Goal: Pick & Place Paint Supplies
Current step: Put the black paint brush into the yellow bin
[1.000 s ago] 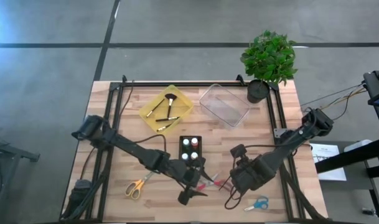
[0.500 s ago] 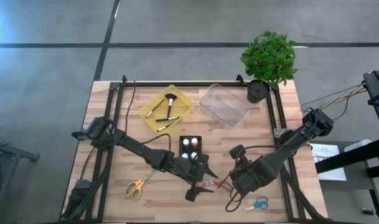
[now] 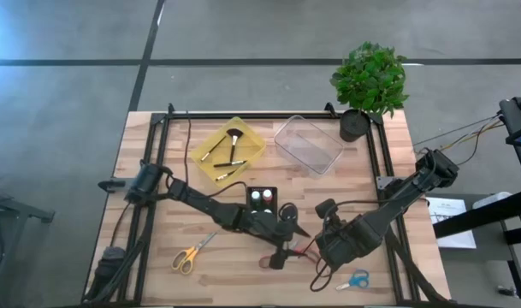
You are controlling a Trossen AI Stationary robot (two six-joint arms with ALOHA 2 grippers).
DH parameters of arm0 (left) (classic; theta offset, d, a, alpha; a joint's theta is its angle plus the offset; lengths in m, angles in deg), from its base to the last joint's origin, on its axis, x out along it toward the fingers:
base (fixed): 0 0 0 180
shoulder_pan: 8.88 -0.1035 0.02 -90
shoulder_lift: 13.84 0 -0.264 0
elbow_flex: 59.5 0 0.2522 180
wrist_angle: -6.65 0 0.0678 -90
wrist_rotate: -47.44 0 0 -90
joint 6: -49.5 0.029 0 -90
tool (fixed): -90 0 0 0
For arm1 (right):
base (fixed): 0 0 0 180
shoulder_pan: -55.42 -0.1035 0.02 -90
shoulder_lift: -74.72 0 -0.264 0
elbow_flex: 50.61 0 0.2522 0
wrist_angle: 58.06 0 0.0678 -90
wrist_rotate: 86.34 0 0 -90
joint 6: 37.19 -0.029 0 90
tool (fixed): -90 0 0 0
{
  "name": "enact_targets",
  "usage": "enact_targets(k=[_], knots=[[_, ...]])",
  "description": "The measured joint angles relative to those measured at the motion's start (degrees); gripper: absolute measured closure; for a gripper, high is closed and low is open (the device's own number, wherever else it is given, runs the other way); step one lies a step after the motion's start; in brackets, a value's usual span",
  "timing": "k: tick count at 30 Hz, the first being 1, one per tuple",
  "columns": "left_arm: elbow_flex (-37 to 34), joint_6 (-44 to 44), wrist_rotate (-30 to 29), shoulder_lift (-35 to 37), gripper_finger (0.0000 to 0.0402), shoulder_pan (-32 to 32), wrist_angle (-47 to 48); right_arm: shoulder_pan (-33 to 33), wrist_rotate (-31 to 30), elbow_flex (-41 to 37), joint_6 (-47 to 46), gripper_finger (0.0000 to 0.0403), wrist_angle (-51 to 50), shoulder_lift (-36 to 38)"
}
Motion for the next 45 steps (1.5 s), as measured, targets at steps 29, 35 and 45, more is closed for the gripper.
enact_targets(k=[29, 35, 45], knots=[[1.6, -2.6, 0.2, -2.8, 0.0119, -3.1, 2.5, -0.4, -5.7, 2.7, 3.2, 0.0395, 0.4, 0.0], [1.6, -2.6, 0.2, -2.8, 0.0119, -3.1, 2.5, -0.4, -6.9, 2.8, 4.6, 0.0395, 2.2, 0.0], [1.6, -4.3, 0.0, -2.8, 0.0127, -3.3, 2.5, -0.4, -9.0, 2.8, 6.5, 0.0395, 4.8, 0.0]])
